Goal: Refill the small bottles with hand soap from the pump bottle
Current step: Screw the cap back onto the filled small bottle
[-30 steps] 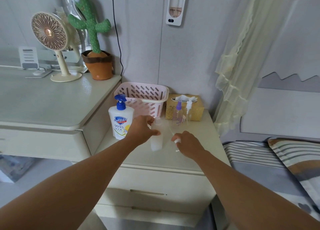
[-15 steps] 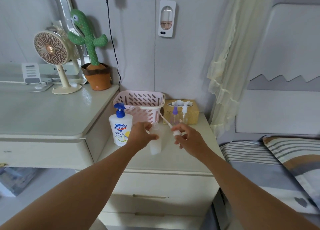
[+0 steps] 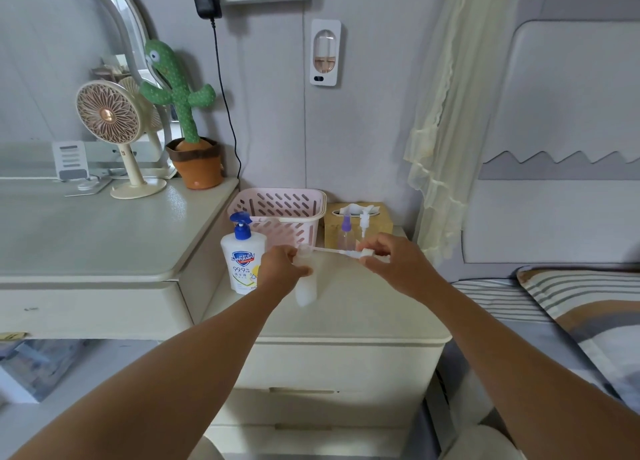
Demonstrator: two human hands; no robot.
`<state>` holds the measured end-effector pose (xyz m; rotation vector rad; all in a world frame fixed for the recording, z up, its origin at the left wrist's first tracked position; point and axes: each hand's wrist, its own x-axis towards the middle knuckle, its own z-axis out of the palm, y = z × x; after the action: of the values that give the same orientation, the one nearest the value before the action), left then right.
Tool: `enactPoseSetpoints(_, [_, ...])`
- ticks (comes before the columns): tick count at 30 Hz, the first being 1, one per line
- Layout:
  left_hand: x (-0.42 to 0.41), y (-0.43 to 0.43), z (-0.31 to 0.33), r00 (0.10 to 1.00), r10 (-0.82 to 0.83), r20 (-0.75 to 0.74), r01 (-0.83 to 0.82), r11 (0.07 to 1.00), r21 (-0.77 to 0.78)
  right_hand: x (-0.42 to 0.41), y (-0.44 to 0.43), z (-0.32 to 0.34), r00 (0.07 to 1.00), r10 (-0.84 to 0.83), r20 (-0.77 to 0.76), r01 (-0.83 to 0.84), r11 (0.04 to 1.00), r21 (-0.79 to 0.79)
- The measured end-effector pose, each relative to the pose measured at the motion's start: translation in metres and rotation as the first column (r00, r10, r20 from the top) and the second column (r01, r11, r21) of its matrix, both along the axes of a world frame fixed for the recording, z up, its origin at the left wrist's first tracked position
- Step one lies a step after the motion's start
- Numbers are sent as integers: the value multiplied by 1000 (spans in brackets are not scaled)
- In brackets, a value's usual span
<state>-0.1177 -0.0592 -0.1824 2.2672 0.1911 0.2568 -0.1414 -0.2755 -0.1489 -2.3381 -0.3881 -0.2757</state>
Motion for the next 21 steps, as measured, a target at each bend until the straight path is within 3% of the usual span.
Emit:
enactPoseSetpoints(13, [-3, -1, 1, 1000, -1, -22, 1, 1000, -10, -8, 4, 35, 1000, 11, 5, -11, 996, -91])
enactPoseSetpoints(21, [-7, -1, 2, 999, -35, -19, 34, 999, -30, 7, 24, 55, 987, -93, 129, 86, 994, 63])
